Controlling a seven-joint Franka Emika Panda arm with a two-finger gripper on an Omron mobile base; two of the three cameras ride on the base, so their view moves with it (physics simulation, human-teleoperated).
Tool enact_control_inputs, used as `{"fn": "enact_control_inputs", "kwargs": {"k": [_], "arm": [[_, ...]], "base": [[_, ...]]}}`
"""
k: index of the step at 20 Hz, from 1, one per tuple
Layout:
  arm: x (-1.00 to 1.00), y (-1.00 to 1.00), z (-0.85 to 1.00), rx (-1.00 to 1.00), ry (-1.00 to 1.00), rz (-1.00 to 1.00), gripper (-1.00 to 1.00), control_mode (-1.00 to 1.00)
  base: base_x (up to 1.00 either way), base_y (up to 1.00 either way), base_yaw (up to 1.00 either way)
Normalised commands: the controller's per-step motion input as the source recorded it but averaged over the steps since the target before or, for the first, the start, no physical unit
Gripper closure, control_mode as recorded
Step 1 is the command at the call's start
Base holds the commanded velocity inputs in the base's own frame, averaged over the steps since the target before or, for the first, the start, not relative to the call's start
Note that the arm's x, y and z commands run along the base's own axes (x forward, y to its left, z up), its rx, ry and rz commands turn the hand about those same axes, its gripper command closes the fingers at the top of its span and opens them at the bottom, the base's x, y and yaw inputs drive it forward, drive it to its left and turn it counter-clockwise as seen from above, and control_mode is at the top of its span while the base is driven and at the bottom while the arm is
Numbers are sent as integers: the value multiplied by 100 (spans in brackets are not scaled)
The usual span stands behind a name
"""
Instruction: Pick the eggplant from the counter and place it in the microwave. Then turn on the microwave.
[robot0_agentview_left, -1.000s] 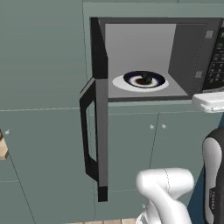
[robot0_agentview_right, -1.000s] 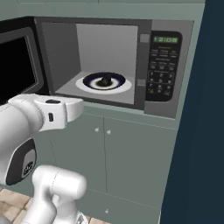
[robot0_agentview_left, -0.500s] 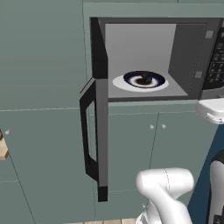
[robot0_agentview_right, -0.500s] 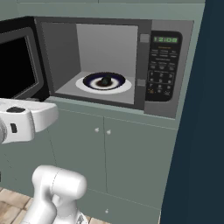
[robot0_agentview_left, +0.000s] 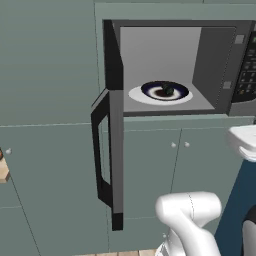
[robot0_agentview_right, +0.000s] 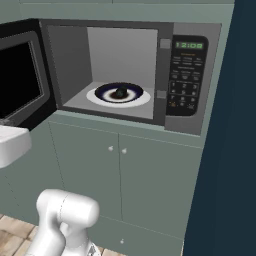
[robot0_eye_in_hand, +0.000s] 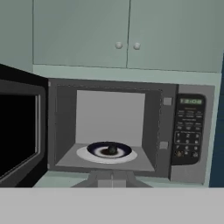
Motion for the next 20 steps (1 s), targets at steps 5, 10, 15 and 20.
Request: {"fn": "enact_control_inputs", "kwargs": {"k": [5, 10, 15, 20], "arm": [[-41, 20, 0, -3, -8, -3, 100, -100], [-38, 22, 0, -4, -8, -3, 100, -100], [-36, 25, 0, -5, -9, -3, 100, -100], [-38, 22, 0, -4, -10, -3, 100, -100]], "base": [[0, 0, 0], [0, 0, 0], [0, 0, 0], [0, 0, 0]]}}
